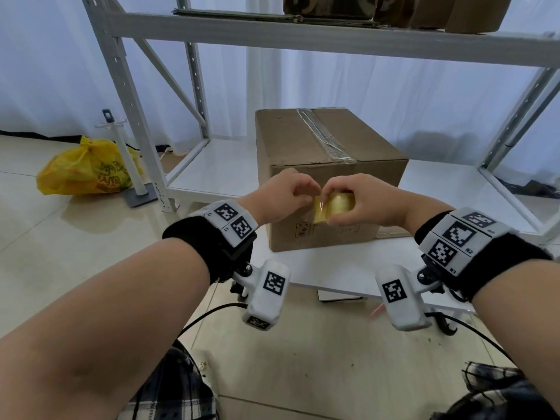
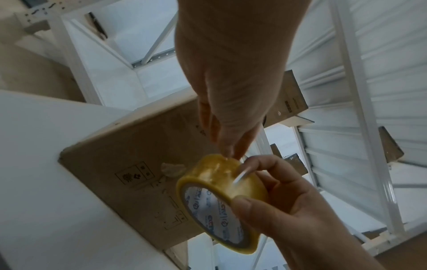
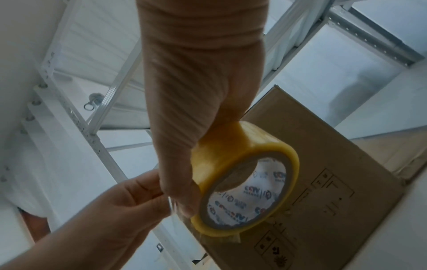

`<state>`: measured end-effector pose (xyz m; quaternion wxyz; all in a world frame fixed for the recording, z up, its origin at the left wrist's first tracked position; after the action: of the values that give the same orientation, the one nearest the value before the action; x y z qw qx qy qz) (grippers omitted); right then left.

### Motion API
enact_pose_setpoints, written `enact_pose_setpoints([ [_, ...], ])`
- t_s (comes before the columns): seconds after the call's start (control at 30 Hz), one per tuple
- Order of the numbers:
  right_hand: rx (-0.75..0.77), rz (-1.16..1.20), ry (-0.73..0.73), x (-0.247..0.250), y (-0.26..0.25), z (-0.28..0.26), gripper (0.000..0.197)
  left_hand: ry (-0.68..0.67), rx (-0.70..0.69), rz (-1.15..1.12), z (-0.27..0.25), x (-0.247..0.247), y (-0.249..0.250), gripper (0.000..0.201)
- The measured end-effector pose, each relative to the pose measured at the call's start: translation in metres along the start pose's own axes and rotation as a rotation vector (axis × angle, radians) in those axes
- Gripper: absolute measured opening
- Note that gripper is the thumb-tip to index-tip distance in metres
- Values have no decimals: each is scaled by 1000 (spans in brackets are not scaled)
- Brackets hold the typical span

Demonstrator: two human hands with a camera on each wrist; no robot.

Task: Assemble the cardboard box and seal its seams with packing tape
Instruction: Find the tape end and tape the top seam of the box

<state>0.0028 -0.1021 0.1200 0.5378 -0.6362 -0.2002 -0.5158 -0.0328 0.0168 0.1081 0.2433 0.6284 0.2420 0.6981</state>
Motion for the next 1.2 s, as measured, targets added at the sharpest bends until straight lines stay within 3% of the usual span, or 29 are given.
enact_pose_setpoints([
  [0.17, 6, 80, -96, -9, 2, -1, 28, -90, -127, 94, 0, -6, 7, 17],
  [0.3, -9, 125, -110, -14, 6, 1, 30, -79, -195, 278, -1, -10, 13, 15],
  [0.7, -16, 136, -86, -14, 7, 2, 31, -2, -190, 361, -1, -8, 15, 11],
  [0.87, 2, 175, 3, -6, 6, 1, 32, 84, -146, 217, 0, 1, 11, 18],
  [1.0, 15, 279, 216, 12, 8, 0, 28, 98, -159, -16, -3, 7, 17, 29],
  [1.1, 22, 283, 263, 16, 6, 2, 26, 121, -205, -23, -4, 9, 26, 37],
  [1.2, -21, 199, 285, 12, 7, 4, 28, 149, -164, -11, -1, 10, 25, 35],
])
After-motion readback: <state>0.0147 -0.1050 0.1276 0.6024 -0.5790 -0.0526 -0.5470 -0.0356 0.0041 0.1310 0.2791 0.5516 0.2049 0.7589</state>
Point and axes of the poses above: each hand's wrist, its own z-axis towards the middle knuckle, its own x-axis out of the back of the hand, y = z × x, the point moved 7 cm from there along z, towards the middle knuckle, and after that the axes turned 8 degrees about x, right-handed, at the moved point
